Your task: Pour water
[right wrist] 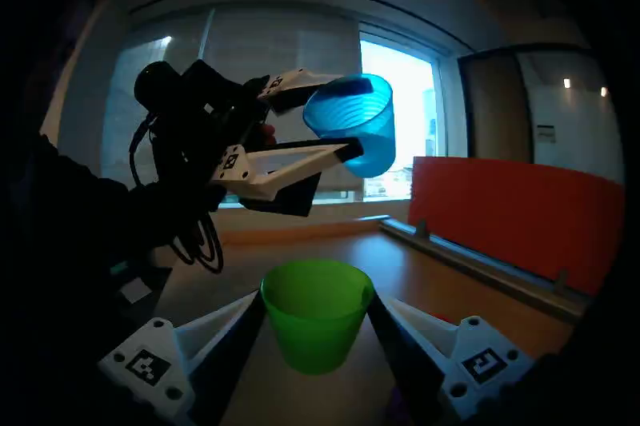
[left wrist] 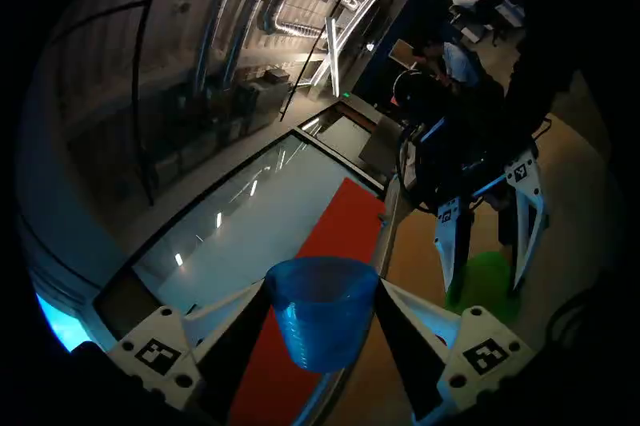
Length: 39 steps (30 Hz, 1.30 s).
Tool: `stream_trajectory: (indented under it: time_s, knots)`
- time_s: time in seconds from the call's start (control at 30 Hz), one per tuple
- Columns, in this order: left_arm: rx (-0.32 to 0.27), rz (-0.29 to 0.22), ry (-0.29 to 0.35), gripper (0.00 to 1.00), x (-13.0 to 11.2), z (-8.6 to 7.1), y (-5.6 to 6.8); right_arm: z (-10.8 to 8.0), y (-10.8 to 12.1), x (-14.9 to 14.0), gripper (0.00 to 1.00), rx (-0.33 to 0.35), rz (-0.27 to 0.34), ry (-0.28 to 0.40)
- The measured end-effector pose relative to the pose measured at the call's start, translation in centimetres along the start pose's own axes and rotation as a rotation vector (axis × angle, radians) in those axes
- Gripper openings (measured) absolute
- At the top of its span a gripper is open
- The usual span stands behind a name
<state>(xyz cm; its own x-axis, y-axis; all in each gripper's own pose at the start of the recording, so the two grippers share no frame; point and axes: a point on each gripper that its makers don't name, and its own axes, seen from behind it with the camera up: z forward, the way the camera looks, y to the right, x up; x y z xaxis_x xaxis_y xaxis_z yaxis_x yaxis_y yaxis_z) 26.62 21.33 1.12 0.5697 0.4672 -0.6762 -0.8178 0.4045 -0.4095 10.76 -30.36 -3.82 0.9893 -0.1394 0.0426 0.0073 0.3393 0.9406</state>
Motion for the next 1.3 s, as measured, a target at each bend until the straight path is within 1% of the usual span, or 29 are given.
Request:
stream_trajectory:
  time_s: [0.57, 0.8, 1.07, 1.3]
  knots:
    - [-0.007, 0.072, -0.003, 0.86, 0.07, 0.47, 0.41, 0.07, 0.31, -0.01, 0.91, -0.004, 0.004, 0.001]
    - [-0.010, 0.090, 0.005, 0.86, 0.32, 0.54, 0.46, -0.04, 0.42, -0.08, 0.91, -0.008, 0.007, 0.001]
    - [-0.012, 0.123, 0.001, 0.86, 0.33, 0.61, 0.52, -0.02, 0.48, -0.04, 0.91, -0.007, 0.009, 0.001]
    - [-0.011, 0.137, 0.000, 0.86, 0.33, 0.59, 0.51, 0.02, 0.38, 0.01, 0.91, -0.006, 0.008, -0.001]
